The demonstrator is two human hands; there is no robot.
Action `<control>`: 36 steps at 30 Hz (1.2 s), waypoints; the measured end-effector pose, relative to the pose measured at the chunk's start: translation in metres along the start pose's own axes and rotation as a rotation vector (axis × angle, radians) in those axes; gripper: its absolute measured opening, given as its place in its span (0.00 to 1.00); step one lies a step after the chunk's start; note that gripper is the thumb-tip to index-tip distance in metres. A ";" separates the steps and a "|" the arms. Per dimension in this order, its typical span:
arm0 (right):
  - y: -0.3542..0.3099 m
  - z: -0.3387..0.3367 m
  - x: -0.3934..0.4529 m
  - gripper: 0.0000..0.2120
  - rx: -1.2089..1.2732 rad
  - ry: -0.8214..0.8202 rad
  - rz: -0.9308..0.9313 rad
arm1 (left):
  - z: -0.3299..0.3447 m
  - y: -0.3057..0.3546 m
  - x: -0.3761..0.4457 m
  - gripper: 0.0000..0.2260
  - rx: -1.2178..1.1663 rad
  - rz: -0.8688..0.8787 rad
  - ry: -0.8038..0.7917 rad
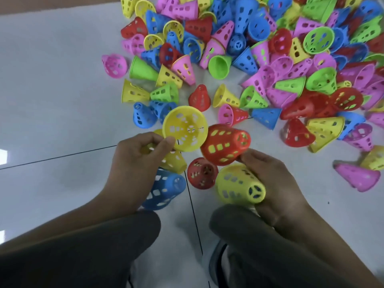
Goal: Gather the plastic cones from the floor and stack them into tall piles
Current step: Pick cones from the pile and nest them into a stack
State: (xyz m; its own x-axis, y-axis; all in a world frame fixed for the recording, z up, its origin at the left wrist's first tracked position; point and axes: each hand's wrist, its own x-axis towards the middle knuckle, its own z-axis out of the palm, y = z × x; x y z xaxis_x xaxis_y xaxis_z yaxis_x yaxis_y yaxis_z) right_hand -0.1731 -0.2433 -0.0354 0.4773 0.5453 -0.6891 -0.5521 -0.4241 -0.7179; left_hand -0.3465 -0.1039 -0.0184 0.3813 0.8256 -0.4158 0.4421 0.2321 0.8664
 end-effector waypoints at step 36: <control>-0.024 0.031 0.006 0.12 0.063 0.044 -0.207 | 0.000 -0.003 -0.006 0.12 -0.063 0.004 -0.050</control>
State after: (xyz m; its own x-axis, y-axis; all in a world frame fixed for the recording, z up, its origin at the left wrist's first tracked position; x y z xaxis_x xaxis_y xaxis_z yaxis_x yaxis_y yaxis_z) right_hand -0.1784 -0.2072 -0.0188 0.6136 0.5832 -0.5324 -0.4802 -0.2597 -0.8378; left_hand -0.3501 -0.1101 -0.0186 0.4236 0.8005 -0.4239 0.3887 0.2621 0.8833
